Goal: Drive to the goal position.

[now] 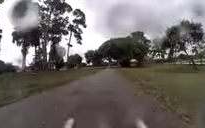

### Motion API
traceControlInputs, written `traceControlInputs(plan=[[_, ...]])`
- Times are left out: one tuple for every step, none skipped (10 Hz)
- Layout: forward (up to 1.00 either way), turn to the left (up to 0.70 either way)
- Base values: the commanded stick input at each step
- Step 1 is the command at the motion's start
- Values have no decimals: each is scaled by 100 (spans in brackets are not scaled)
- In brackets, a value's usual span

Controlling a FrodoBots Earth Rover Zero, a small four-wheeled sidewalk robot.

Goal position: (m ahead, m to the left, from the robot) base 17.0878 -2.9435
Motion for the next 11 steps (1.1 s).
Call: traceControlInputs(plan=[[100,0],[100,0],[100,0],[100,0],[100,0],[100,0],[100,0],[100,0],[100,0],[100,0],[100,0]])
